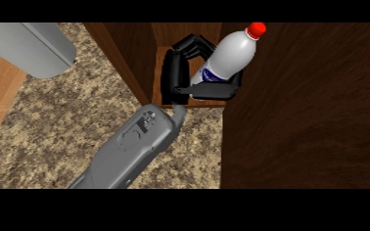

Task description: Pick up the bottled water, place it into the cabinet and close the cabinet

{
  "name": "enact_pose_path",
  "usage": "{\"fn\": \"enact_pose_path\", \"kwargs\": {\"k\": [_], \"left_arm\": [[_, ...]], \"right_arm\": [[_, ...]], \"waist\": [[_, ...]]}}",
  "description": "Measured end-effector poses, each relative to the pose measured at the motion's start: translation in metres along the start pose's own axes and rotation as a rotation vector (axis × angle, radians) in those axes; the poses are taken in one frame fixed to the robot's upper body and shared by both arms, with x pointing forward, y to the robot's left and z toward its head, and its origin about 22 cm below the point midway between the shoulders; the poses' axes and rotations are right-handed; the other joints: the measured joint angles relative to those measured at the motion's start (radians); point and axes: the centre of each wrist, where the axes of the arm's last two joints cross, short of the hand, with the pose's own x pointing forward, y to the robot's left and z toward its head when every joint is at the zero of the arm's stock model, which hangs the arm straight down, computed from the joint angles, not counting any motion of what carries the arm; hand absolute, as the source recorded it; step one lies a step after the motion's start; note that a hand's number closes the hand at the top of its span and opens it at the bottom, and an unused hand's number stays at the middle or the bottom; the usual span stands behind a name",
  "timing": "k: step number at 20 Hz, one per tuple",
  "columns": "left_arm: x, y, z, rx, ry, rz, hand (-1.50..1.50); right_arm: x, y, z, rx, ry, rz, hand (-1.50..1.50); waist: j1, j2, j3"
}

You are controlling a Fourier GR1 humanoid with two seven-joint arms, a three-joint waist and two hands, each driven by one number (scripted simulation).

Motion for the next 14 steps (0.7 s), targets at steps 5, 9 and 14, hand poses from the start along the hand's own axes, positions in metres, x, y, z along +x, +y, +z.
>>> {"fn": "enact_pose_path", "kwargs": {"k": [5,9,14], "left_arm": [[-0.016,0.004,-0.010,0.008,0.009,-0.066,1.50],[-0.027,0.012,-0.023,0.038,0.033,-0.102,1.50],[-0.037,0.026,-0.039,0.094,0.045,-0.093,1.50]], "right_arm": [[-0.002,0.000,-0.002,0.000,-0.001,-0.015,-1.50],[-0.002,0.002,-0.003,-0.001,0.006,-0.031,-1.50],[-0.003,-0.002,-0.001,0.013,0.007,-0.037,-1.50]], "waist": [[0.003,0.000,0.000],[-0.004,0.002,0.000],[-0.010,0.005,-0.001]]}}
